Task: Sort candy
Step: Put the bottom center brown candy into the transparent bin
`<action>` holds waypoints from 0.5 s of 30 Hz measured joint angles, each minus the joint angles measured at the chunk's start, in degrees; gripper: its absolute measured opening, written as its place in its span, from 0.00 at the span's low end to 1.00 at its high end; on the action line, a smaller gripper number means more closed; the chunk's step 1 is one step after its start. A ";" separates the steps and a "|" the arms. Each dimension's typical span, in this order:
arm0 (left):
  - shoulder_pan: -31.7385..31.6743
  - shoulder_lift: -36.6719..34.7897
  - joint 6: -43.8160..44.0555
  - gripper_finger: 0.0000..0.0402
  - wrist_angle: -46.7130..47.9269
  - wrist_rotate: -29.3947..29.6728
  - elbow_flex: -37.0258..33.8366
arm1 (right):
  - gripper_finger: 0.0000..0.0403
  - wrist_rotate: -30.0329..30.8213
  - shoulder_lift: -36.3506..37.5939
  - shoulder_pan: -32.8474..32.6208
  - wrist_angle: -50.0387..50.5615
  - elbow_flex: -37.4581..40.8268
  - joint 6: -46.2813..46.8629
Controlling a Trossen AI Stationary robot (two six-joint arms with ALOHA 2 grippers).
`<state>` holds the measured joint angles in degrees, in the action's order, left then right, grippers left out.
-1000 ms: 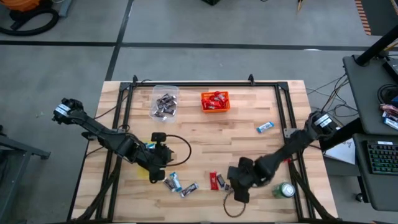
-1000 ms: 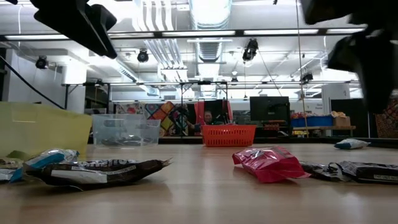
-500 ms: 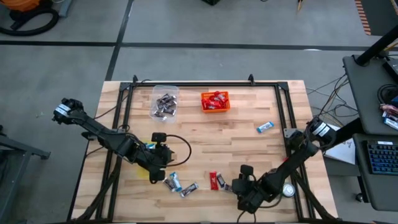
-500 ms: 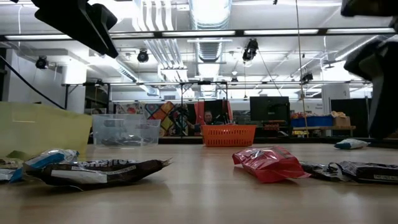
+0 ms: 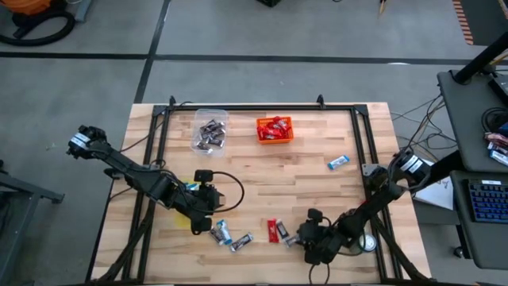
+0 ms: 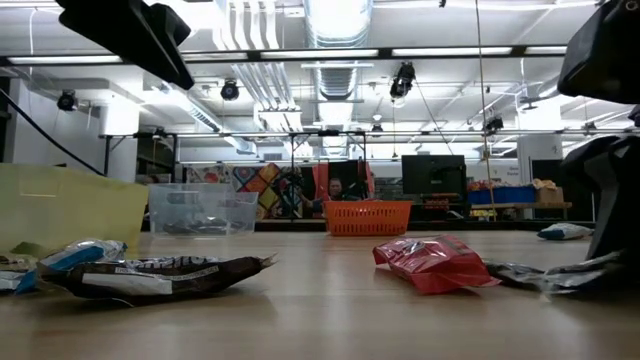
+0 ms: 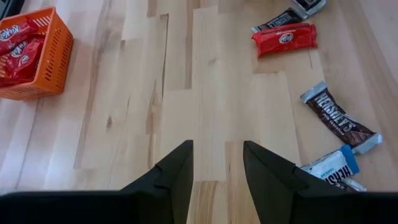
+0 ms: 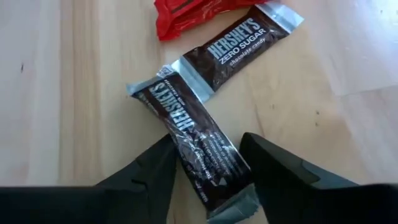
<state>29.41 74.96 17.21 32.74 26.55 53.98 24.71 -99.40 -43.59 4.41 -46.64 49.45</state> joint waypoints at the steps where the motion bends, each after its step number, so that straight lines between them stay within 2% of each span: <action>1: 0.00 0.00 -0.01 0.31 -0.11 0.02 0.00 | 0.44 0.08 -0.20 0.02 -0.29 0.34 0.03; 11: 0.00 0.00 -0.15 0.31 -0.23 0.02 0.00 | 0.07 -1.26 1.70 0.15 0.49 -0.50 -6.43; 15: 0.00 0.00 -0.08 0.31 -0.20 -0.02 0.20 | 0.04 -2.54 6.01 0.68 5.29 -2.26 -8.99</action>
<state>29.41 74.96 17.13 32.54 26.53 54.18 22.17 -93.39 -42.91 9.70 -48.90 40.46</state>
